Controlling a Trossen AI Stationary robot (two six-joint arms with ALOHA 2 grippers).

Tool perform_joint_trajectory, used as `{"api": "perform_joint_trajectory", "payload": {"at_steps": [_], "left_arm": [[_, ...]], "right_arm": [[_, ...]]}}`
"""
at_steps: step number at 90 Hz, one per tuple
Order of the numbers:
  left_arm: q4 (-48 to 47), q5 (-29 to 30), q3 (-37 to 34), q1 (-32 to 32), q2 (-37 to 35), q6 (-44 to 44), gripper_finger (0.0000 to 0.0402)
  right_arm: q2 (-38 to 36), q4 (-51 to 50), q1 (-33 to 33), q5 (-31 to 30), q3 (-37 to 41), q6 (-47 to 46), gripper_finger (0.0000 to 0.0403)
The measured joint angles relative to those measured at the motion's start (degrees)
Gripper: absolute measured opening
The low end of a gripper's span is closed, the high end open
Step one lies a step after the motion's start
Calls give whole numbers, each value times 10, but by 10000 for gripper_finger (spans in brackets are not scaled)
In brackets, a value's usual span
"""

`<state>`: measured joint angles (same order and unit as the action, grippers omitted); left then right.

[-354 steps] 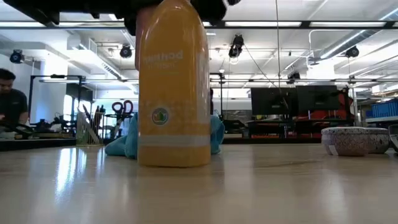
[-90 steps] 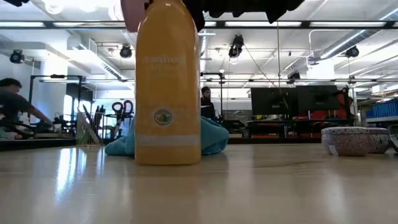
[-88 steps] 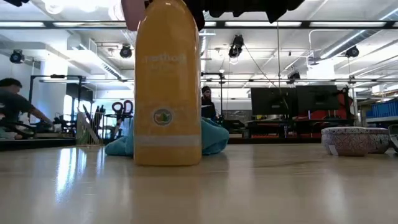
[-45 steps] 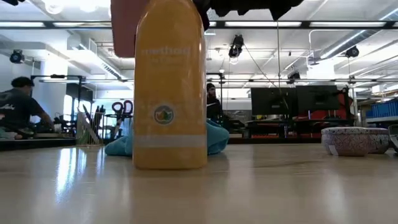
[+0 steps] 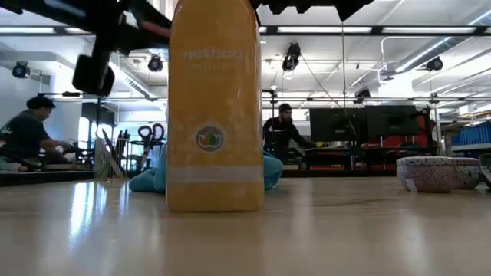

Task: Apply microfiber cloth
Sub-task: Spray the cellphone on the front and back using the spray bottle

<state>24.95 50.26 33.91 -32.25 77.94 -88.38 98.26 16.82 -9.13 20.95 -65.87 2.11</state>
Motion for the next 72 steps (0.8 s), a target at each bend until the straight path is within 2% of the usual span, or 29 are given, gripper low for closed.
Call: {"api": "perform_joint_trajectory", "payload": {"at_steps": [11, 24, 44, 57, 72], "left_arm": [[1, 7, 9, -5, 26, 1, 12], [57, 8, 11, -11, 51, 4, 12], [101, 2, 11, -18, 85, -33, 12], [155, 7, 11, -19, 92, -96, 12], [187, 36, 11, -19, 87, -143, 12]], "right_arm": [[0, -1, 0, 0, 0, 3, 315], [0, 0, 0, -9, 0, 14, 338], [0, -3, 2, -31, 0, 14, 343], [0, -3, 1, -31, 0, -1, 339], [0, -3, 1, -31, 0, -5, 296]]}}
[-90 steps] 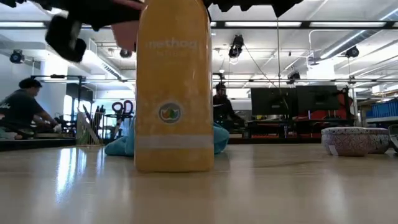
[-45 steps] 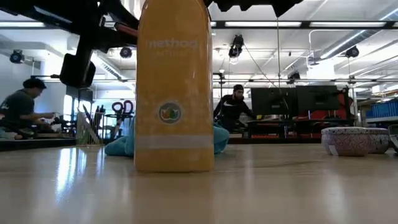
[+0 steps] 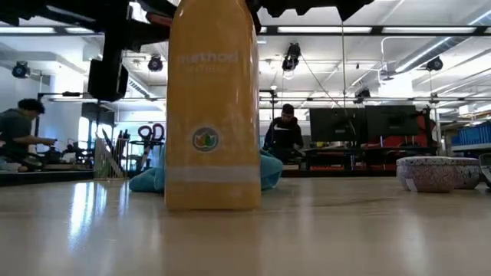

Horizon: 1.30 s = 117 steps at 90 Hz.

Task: Apply microfiber cloth
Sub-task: Spray the cellphone on the front and back using the spray bottle

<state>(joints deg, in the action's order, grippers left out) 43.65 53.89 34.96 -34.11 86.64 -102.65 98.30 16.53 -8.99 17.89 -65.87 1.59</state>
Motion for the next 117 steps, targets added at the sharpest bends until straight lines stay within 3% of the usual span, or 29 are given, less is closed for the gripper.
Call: {"api": "perform_joint_trajectory", "payload": {"at_steps": [29, 44, 65, 94, 104, 117], "left_arm": [[1, 17, 0, 15, -33, -66, 12], [1, 29, 0, 14, -69, -72, 12], [-32, 37, -1, 12, -95, -44, 12], [-52, 55, -3, 12, -106, -25, 12], [-51, 57, -5, 12, -117, -6, 12], [-51, 77, -19, 12, -122, 56, 12]], "right_arm": [[0, -1, 0, 1, 0, 4, 219], [0, -1, 0, -2, 0, 1, 205], [0, 1, 0, -55, 0, -6, 198], [0, 0, 0, -65, 0, -18, 147], [0, -1, 0, -64, 0, -13, 156], [-11, -26, 2, -66, -1, -3, 212]]}}
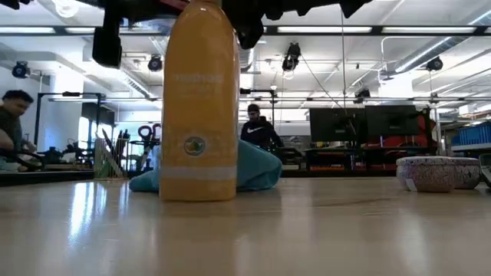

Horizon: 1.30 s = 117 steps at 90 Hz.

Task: Apply microfiber cloth
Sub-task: Spray the cellphone on the front and back using the spray bottle, then wipe the front and back of the cellphone using the blue microfiber cloth

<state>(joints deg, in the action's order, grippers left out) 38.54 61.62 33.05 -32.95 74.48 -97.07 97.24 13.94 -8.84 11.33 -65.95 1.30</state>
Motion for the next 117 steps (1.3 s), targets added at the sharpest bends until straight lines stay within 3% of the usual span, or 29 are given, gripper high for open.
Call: {"api": "perform_joint_trajectory", "payload": {"at_steps": [16, 31, 46, 78, 84, 89, 96, 101, 109, 117], "left_arm": [[-5, 39, -39, -5, 3, 88, 12], [-6, 39, -68, -9, 3, 180, 12], [-5, 40, -79, -12, 5, 237, 12], [-6, 37, -88, -23, 5, 303, 12], [-10, 14, -93, -22, 5, 350, 12], [-10, -41, -97, -21, 5, 403, 12], [-9, -128, -100, -11, 5, 492, 12], [6, -149, -100, -2, 5, 542, 12], [48, -153, -100, 5, 5, 547, 12], [103, -198, -100, 14, 5, 543, 12]], "right_arm": [[-27, -57, 2, -27, 0, 6, 279], [-63, -144, 1, -96, 1, -4, 306], [-97, -183, 1, -148, 21, -34, 299], [-229, -236, 0, -287, 145, -113, 256], [-256, -249, 0, -327, 174, -131, 248], [-277, -251, 0, -352, 204, -148, 242], [-296, -248, 1, -357, 238, -177, 234], [-304, -250, 0, -357, 262, -194, 228], [-306, -234, 0, -356, 292, -216, 221], [-302, -202, 0, -373, 325, -233, 216]]}}
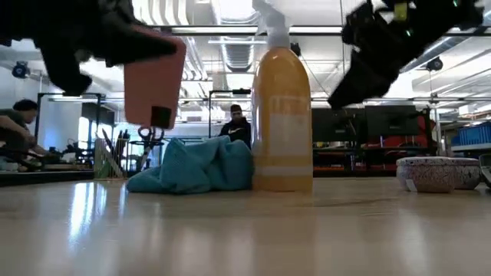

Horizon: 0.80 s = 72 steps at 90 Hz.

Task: Apply microfiber cloth
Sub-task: Wipe the front and back of the cellphone using the blue microfiber cloth

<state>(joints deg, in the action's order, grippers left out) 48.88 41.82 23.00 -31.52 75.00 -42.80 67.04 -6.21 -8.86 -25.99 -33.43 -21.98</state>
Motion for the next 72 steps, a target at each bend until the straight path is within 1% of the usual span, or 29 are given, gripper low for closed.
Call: {"api": "perform_joint_trajectory", "payload": {"at_steps": [6, 16, 24, 32, 38, 43, 53, 61, 72], "left_arm": [[16, -30, 0, 4, 0, 3, 12], [47, -54, 1, 7, 17, 4, 12], [96, -98, 1, 15, 44, 16, 12], [155, -124, 1, 26, 86, 19, 12], [206, -124, 2, 33, 119, 15, 12], [266, -136, 2, 42, 146, 19, 12], [357, -154, 2, 59, 202, 47, 12], [392, -155, 2, 78, 243, 69, 12], [400, -153, 6, 98, 291, 95, 12]], "right_arm": [[8, 28, -1, -2, 26, -9, 212], [29, 65, -1, -1, 63, -39, 208], [45, 75, -1, -2, 79, -69, 206], [62, 79, -1, -1, 82, -88, 208], [74, 79, -1, 7, 80, -102, 210], [82, 80, -1, 9, 77, -105, 213], [96, 82, -1, 9, 69, -106, 219], [103, 81, -1, 9, 65, -106, 224], [109, 80, -1, 9, 59, -106, 230]]}}
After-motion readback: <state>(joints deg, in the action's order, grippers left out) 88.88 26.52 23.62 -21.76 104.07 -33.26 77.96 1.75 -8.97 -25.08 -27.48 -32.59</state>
